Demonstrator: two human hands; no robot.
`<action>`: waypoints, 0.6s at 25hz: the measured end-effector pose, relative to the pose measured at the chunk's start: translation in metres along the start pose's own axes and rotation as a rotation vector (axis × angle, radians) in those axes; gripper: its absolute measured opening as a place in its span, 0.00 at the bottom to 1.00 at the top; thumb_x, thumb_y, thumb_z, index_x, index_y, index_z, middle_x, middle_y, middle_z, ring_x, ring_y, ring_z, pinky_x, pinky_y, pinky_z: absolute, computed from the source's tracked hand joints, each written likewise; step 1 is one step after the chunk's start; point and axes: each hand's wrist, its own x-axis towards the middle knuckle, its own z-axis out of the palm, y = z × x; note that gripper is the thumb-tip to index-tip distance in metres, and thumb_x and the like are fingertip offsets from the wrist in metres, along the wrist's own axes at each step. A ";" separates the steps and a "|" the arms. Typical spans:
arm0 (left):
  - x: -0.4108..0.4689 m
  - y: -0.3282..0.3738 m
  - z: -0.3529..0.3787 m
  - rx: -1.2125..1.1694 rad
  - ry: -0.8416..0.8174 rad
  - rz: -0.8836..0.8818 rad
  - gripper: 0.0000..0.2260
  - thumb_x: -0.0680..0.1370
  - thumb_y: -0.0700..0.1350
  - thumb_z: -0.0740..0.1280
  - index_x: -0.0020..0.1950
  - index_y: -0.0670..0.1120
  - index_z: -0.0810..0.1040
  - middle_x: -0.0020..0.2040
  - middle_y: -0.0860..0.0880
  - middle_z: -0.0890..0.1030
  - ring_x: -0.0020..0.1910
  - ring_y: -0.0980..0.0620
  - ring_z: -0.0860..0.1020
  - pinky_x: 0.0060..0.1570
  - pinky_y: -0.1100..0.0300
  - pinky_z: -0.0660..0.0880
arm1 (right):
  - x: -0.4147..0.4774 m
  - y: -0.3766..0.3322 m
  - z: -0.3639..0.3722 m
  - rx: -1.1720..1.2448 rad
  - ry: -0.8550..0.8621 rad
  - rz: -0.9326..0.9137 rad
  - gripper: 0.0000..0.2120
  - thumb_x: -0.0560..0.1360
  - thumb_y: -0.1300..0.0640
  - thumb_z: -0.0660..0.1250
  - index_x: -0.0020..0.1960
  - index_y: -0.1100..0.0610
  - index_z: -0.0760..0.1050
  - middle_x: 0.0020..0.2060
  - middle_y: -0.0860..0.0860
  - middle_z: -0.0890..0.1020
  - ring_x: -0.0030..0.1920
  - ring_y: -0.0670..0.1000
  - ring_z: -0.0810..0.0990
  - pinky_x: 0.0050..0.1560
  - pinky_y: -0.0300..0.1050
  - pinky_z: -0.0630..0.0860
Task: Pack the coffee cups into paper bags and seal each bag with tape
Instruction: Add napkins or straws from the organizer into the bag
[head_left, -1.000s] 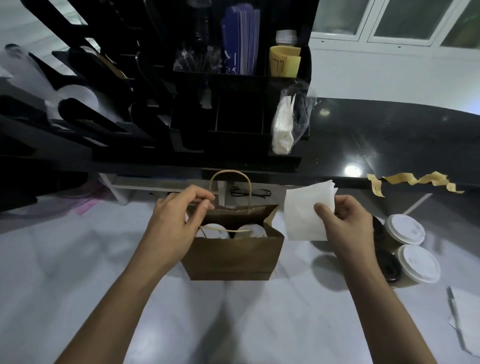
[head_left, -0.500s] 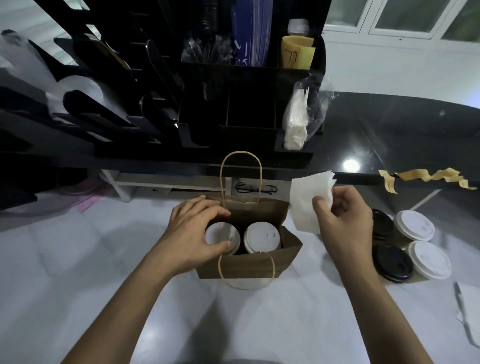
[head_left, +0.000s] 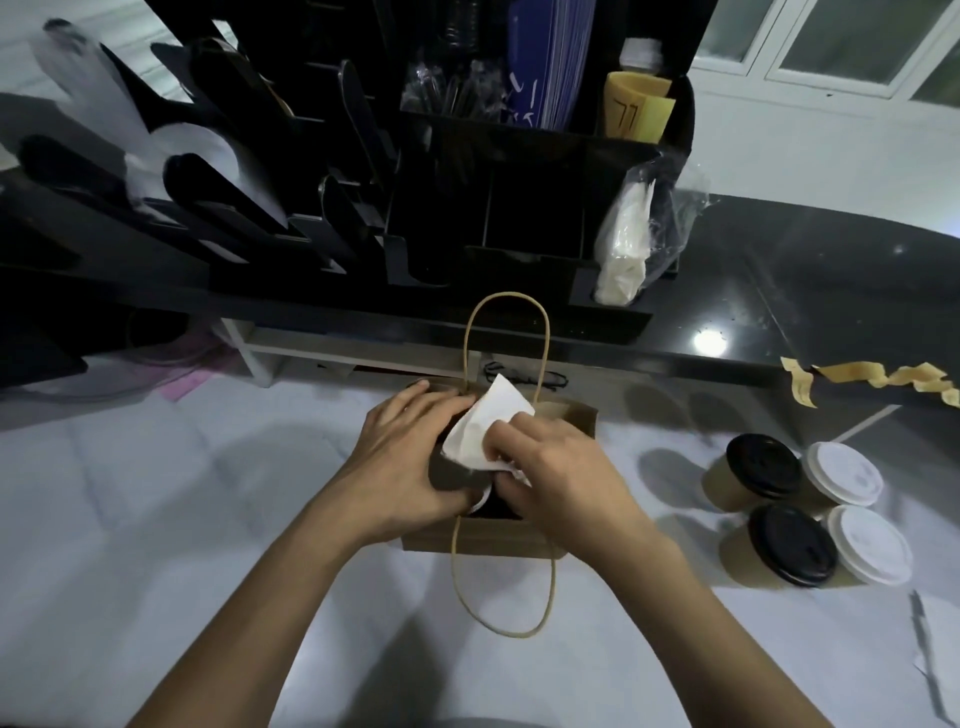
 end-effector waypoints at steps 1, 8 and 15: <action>0.000 0.000 0.000 -0.006 0.006 -0.002 0.41 0.69 0.62 0.72 0.79 0.60 0.57 0.79 0.59 0.60 0.79 0.57 0.47 0.78 0.51 0.51 | 0.006 0.003 0.001 -0.005 -0.067 -0.027 0.09 0.71 0.59 0.72 0.48 0.53 0.73 0.41 0.50 0.78 0.39 0.55 0.76 0.36 0.51 0.74; -0.001 -0.002 0.000 -0.018 0.002 0.001 0.41 0.70 0.62 0.71 0.79 0.60 0.57 0.79 0.59 0.58 0.78 0.59 0.46 0.77 0.52 0.51 | 0.023 0.011 0.005 -0.015 -0.362 0.022 0.09 0.77 0.60 0.69 0.48 0.48 0.71 0.47 0.47 0.80 0.46 0.50 0.79 0.48 0.45 0.79; -0.002 -0.003 0.001 0.007 0.032 0.002 0.37 0.73 0.59 0.72 0.78 0.61 0.59 0.78 0.59 0.60 0.79 0.57 0.48 0.77 0.52 0.51 | 0.018 0.020 0.010 0.253 -0.506 0.206 0.10 0.77 0.44 0.71 0.55 0.48 0.78 0.48 0.43 0.83 0.47 0.44 0.81 0.47 0.39 0.79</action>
